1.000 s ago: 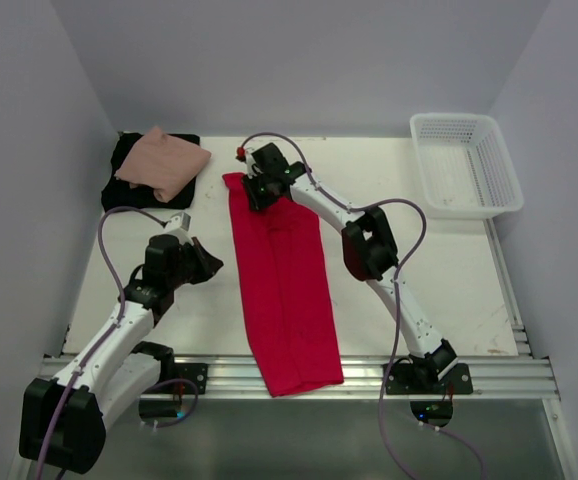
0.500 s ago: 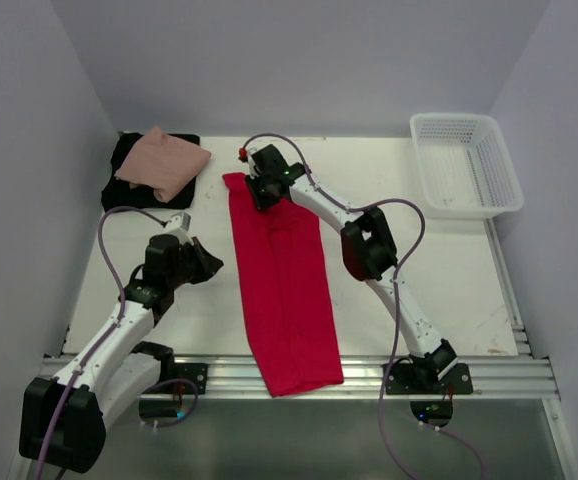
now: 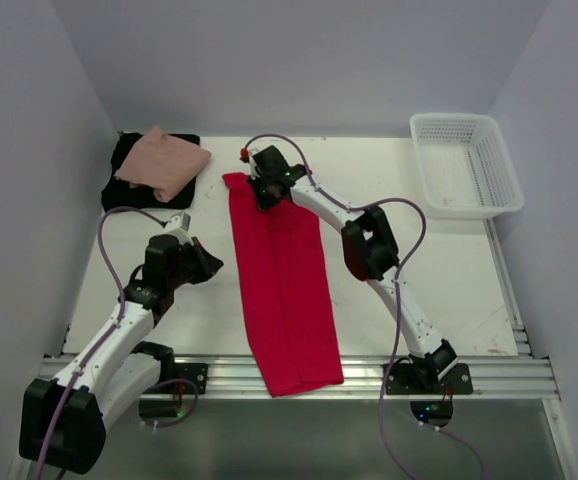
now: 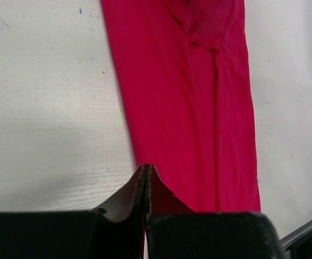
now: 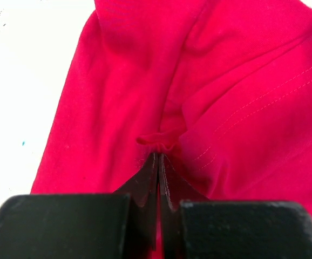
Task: Fold and stack the t-shirts
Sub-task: Fold the tshirt
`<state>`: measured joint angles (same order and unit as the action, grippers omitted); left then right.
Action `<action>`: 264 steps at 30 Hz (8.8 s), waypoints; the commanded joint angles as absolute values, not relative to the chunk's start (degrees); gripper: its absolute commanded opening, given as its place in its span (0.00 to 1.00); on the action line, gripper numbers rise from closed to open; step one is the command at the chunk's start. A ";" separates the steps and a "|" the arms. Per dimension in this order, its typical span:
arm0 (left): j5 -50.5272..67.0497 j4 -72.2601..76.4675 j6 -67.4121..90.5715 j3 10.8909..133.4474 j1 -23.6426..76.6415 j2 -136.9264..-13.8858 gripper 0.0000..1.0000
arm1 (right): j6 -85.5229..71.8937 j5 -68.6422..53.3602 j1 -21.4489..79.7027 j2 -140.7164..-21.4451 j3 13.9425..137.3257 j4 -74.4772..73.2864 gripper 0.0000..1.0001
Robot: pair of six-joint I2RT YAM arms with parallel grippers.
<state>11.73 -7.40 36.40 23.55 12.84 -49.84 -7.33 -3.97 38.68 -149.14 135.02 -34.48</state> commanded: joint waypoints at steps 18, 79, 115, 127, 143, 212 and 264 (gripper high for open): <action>11.60 -4.57 36.83 22.68 13.10 -49.22 0.00 | -6.94 3.77 38.85 -132.63 117.78 -27.34 0.00; 10.37 14.34 34.10 56.41 13.18 -97.45 0.00 | -17.32 21.72 45.18 -94.83 72.24 -19.86 0.00; 9.67 7.82 34.89 64.69 13.10 -114.08 0.00 | -16.08 -12.93 35.60 -148.09 138.16 -39.29 0.00; 9.84 7.82 34.63 63.90 13.18 -113.99 0.00 | -16.79 12.20 35.60 -146.17 136.06 -39.46 0.00; 9.84 7.47 34.01 64.34 13.01 -115.75 0.00 | -15.29 19.33 33.40 -140.44 130.07 -35.76 0.00; 23.66 12.74 37.71 82.56 9.67 -111.33 0.00 | -23.11 25.32 43.95 -73.56 54.32 -19.86 0.00; 4.22 -5.36 54.75 13.80 39.37 -56.86 0.27 | -36.47 13.62 56.16 -71.28 41.84 -19.69 0.00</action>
<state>4.01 -7.57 52.90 14.13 37.56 -54.15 -35.64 12.36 55.88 -72.60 42.13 -19.68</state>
